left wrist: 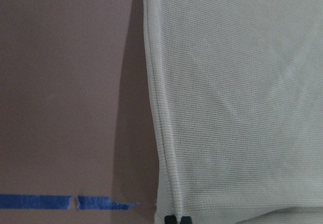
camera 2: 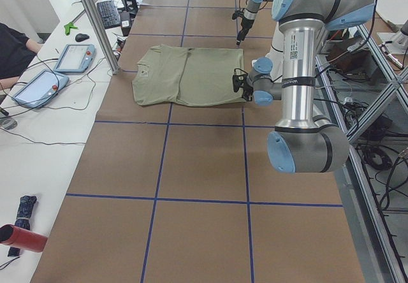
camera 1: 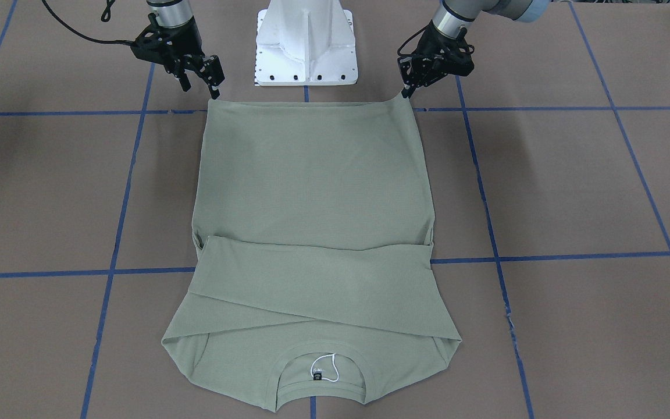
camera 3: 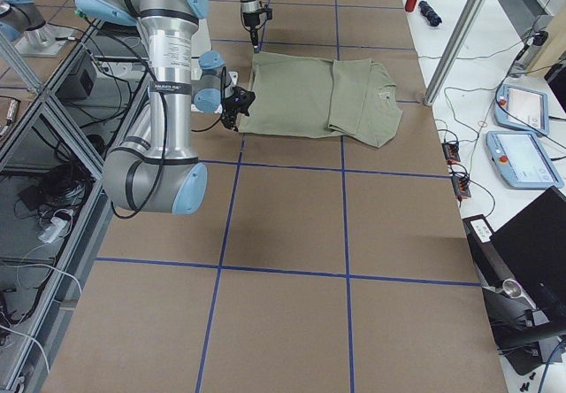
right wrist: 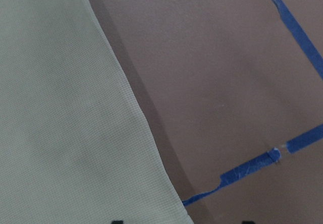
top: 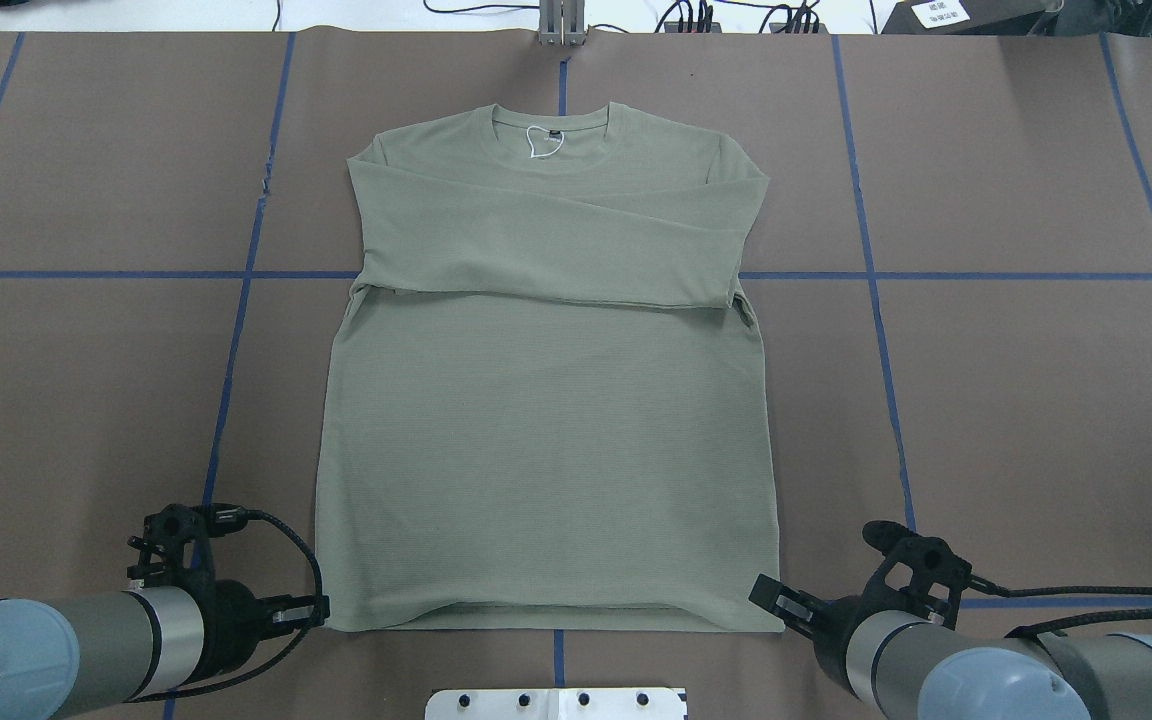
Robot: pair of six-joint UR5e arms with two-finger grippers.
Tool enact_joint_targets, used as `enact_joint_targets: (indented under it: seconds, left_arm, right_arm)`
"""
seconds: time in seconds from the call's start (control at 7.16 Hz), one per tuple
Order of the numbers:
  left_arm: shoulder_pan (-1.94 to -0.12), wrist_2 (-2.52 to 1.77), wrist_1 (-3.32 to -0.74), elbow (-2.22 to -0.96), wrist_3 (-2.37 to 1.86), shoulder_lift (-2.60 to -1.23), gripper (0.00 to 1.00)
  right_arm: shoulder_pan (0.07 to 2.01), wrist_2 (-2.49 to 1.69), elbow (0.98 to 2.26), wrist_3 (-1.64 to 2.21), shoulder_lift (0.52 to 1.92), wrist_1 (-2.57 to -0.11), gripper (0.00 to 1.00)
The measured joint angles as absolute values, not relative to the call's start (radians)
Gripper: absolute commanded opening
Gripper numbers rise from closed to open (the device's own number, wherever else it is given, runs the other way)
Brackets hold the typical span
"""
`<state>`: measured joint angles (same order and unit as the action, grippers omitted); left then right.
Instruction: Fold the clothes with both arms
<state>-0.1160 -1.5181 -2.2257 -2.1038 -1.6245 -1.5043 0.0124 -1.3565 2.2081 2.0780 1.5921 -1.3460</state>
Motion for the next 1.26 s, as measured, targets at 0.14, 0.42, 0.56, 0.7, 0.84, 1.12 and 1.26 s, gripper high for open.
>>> enact_joint_targets:
  seconds: [0.14, 0.42, 0.56, 0.7, 0.84, 1.12, 1.26]
  left_arm:
    - [-0.116, -1.519, -2.225, -2.104, -1.624, -1.508, 0.00]
    - [-0.117, -1.520, -2.224, -2.103, -1.624, -1.510, 0.00]
    - [-0.117, -1.520, -2.224, -2.102, -1.624, -1.511, 0.00]
    - [-0.117, -1.521, -2.224, -2.102, -1.624, -1.511, 0.00]
    - [-0.117, -1.521, -2.224, -2.103, -1.624, -1.511, 0.00]
    - [-0.117, -1.522, -2.224, -2.104, -1.624, -1.511, 0.00]
    - [-0.117, -1.522, -2.224, -2.105, -1.624, -1.511, 0.00]
  right_arm:
    - [-0.006, -1.350, 2.200, 2.120, 1.590, -1.348, 0.68]
    - [-0.032, -1.347, 2.188, 2.170, 1.587, -1.365, 0.68]
    - [-0.042, -1.334, 2.185, 2.186, 1.581, -1.378, 0.68]
    - [-0.047, -1.306, 2.179, 2.193, 1.568, -1.385, 0.68]
    - [-0.050, -1.283, 2.169, 2.196, 1.554, -1.387, 0.68]
    - [-0.053, -1.251, 2.136, 2.197, 1.531, -1.388, 0.68]
    - [-0.054, -1.243, 2.120, 2.197, 1.527, -1.388, 0.67]
